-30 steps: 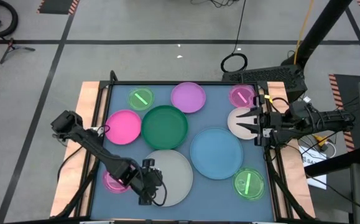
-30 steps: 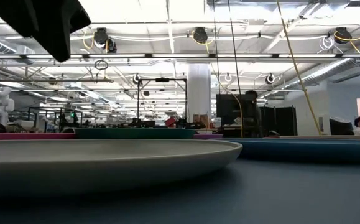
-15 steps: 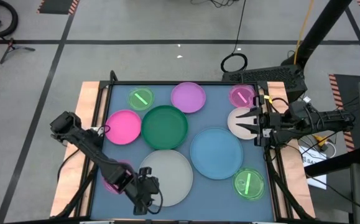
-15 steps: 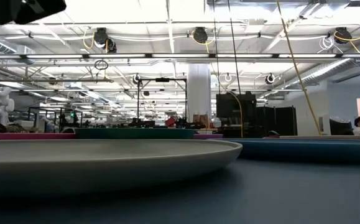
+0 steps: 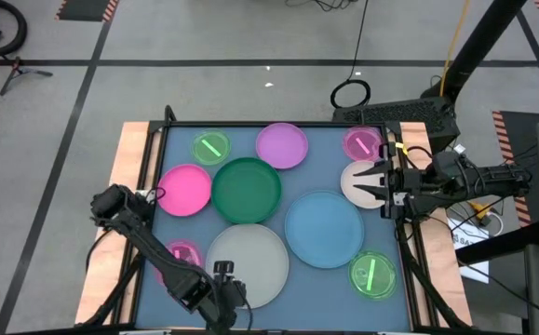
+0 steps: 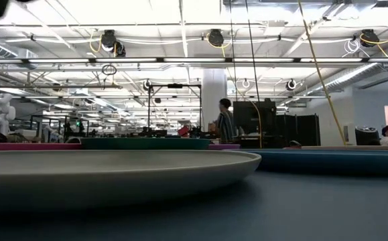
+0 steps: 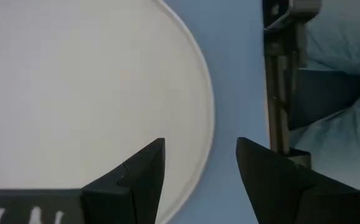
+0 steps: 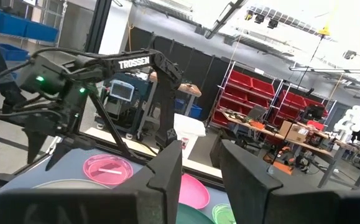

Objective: Stack plastic plates
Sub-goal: Stack the gray plate on top of the blue plate

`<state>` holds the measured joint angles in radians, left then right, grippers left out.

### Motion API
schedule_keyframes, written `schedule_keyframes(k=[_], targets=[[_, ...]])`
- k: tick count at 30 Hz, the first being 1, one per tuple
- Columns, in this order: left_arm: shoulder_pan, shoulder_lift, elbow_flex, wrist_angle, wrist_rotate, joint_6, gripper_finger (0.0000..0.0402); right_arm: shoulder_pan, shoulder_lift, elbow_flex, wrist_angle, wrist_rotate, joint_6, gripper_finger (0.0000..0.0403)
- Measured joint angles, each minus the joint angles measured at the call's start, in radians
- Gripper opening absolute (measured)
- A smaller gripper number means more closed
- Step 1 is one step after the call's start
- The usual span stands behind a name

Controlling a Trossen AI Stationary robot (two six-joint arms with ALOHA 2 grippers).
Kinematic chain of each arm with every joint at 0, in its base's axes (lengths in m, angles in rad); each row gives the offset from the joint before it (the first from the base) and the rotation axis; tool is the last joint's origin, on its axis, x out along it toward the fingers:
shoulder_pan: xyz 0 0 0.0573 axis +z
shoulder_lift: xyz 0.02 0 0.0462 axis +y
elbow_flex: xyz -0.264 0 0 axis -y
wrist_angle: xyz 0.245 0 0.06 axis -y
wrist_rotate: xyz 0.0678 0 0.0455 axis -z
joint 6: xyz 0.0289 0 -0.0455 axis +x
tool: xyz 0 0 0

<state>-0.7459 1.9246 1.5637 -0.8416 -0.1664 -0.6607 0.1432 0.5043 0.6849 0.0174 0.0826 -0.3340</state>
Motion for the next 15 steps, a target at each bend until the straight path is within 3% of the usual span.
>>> schedule_keyframes(k=[10,15], targets=[[-0.041,0.143,0.144,-0.022,-0.015,-0.064,0.0202,0.000,0.000,0.000,-0.031,-0.004,0.048,0.0102],[-0.055,0.166,0.155,-0.022,-0.033,-0.086,0.0202,0.000,0.000,0.000,-0.052,-0.004,0.095,0.0102]])
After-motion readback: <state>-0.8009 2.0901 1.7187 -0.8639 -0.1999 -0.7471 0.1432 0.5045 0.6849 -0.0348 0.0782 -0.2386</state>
